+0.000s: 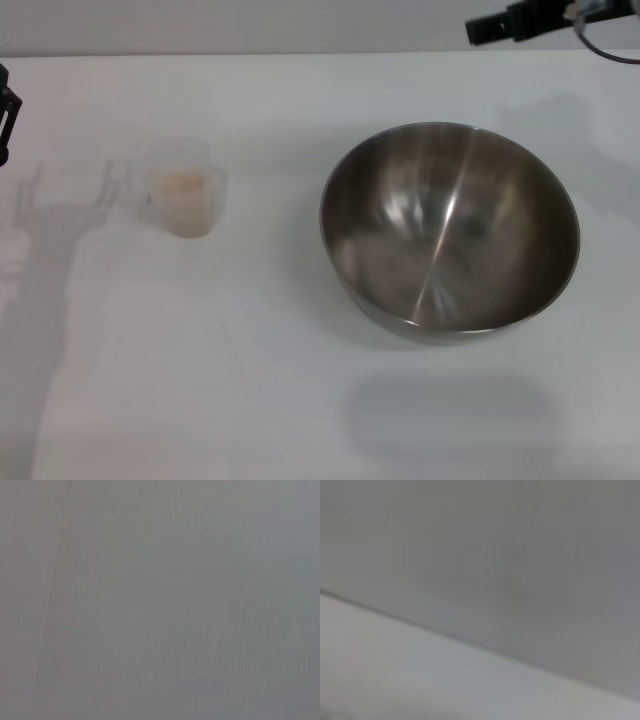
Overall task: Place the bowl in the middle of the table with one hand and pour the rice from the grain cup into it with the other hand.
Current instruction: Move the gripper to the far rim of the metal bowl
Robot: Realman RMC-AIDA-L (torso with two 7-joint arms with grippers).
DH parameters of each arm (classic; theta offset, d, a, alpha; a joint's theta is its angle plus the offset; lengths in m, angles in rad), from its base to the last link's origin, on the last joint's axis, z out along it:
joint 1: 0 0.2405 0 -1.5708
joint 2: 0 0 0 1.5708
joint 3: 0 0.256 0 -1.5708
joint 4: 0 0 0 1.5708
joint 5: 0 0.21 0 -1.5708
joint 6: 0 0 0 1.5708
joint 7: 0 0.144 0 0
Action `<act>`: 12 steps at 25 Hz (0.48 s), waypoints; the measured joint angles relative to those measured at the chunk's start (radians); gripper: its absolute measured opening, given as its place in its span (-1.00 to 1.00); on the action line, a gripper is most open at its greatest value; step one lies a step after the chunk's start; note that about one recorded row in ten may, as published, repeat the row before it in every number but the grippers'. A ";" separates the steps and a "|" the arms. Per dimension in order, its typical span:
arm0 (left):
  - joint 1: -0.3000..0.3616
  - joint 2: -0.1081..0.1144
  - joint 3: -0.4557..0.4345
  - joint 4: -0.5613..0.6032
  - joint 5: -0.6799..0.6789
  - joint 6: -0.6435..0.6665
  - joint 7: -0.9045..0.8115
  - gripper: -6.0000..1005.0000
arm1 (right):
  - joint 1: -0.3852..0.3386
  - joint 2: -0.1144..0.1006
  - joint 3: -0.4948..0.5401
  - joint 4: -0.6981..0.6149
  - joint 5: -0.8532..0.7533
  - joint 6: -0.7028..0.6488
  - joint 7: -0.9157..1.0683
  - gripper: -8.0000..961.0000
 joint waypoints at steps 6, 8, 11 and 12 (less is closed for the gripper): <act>-0.004 0.000 -0.011 0.000 -0.001 0.008 0.000 0.73 | 0.059 -0.020 0.064 0.072 -0.006 0.134 -0.014 0.45; -0.007 0.000 -0.012 -0.001 -0.001 0.010 0.000 0.73 | 0.081 -0.028 0.080 0.129 -0.007 0.156 -0.026 0.45; -0.013 0.000 -0.014 -0.001 -0.001 0.011 0.000 0.73 | 0.097 -0.032 0.097 0.215 -0.007 0.169 -0.050 0.44; -0.017 0.000 -0.014 -0.001 -0.001 0.011 0.000 0.73 | 0.100 -0.033 0.103 0.255 -0.007 0.170 -0.067 0.44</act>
